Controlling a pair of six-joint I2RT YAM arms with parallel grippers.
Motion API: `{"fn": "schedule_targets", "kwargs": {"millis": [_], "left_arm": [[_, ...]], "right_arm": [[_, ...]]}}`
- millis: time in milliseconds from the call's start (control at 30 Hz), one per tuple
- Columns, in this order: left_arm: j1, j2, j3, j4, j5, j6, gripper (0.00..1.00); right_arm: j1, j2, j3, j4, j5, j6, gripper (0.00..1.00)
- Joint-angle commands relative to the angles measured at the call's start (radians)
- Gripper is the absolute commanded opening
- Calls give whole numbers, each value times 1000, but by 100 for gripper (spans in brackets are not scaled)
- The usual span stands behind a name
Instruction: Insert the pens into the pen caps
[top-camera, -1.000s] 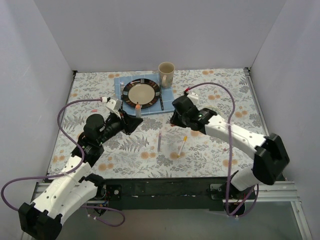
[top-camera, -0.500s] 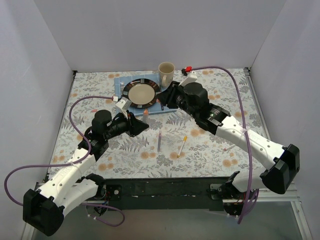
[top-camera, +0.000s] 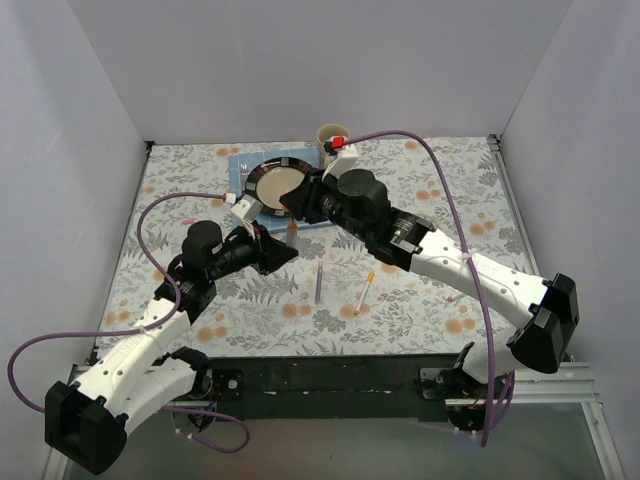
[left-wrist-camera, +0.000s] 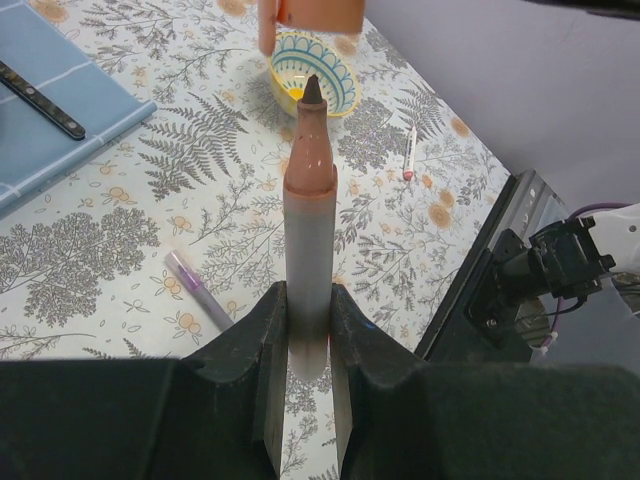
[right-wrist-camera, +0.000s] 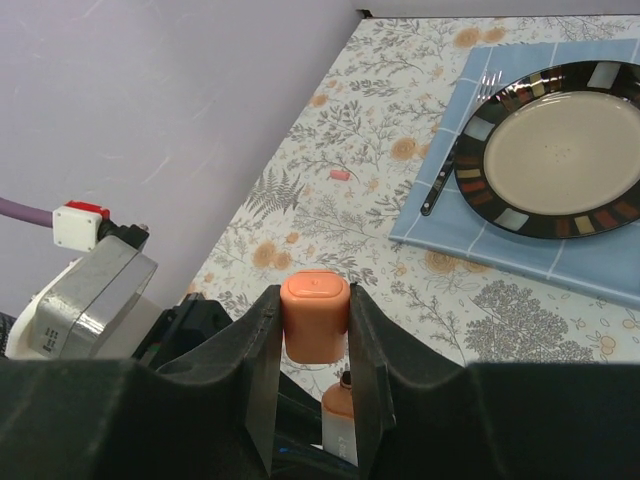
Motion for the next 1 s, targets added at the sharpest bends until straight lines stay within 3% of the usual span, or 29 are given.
{"fn": "schedule_targets", "kwargs": {"millis": [0,600,967], "left_arm": [[-3,-32,34,7,-11,14,0],[-5,-52,36,0,-59,16,0],[-5,-92,24,10,-128,6,0]], "right_arm": [[31,3,56,20,70,-67,1],[101,1,4,-48,164,-110,1],[213,33,-103,-152,362,63,1]]}}
